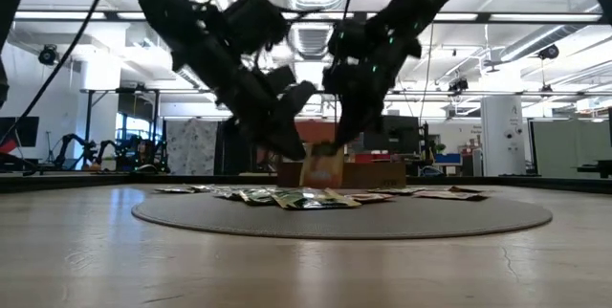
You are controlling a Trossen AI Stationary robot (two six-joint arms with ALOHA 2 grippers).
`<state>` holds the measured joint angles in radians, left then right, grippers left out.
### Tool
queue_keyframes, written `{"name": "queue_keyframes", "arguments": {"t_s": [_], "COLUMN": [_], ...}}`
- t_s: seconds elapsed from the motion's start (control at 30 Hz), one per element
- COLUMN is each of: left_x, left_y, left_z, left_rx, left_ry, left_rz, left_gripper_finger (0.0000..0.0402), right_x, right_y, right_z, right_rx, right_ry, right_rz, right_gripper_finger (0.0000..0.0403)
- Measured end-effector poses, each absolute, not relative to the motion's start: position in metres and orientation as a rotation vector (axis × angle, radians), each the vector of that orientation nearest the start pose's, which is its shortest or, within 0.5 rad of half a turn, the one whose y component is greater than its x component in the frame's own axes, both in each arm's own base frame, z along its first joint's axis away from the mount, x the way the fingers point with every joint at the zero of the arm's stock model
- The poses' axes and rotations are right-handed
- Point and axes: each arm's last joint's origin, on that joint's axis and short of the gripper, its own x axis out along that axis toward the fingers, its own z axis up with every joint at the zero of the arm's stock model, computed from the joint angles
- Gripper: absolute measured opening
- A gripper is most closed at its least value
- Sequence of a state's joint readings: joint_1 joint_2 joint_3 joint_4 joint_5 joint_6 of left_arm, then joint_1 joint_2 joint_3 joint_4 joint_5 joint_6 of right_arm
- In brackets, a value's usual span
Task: Pick & Place Tea
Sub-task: Put the orange tea bag into the middle section of the wooden organizer
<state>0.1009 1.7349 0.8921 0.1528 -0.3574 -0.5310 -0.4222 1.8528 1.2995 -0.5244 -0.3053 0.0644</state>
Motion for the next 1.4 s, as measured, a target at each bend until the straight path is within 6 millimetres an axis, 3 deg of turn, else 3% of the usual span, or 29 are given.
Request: {"name": "queue_keyframes", "arguments": {"t_s": [0.17,0.27,0.47,0.6,0.97,1.23,1.4], "left_x": [0.330,0.324,0.315,0.310,0.309,0.309,0.309], "left_y": [0.045,0.045,0.043,0.041,0.039,0.039,0.038], "left_z": [0.191,0.208,0.232,0.243,0.246,0.247,0.247], "left_rx": [-0.388,-0.391,-0.419,-0.443,-0.499,-0.505,-0.505], "left_ry": [0.481,0.421,0.334,0.293,0.263,0.259,0.262], "left_rz": [0.678,0.696,0.695,0.688,0.687,0.687,0.687], "left_gripper_finger": [0.0055,0.0055,0.0055,0.0055,0.0055,0.0055,0.0055], "right_x": [0.334,0.322,0.300,0.292,0.295,0.305,0.310], "right_y": [-0.151,-0.163,-0.199,-0.212,-0.222,-0.229,-0.233], "right_z": [0.228,0.240,0.242,0.241,0.244,0.216,0.217], "right_rx": [0.244,0.164,0.128,0.044,-0.034,0.015,0.018], "right_ry": [0.975,0.958,0.972,0.984,0.896,0.960,0.953], "right_rz": [-0.238,-0.285,-0.346,-0.330,-0.297,-0.268,-0.269], "right_gripper_finger": [0.0008,0.0008,0.0008,0.0008,0.0008,0.0008,0.0008]}}
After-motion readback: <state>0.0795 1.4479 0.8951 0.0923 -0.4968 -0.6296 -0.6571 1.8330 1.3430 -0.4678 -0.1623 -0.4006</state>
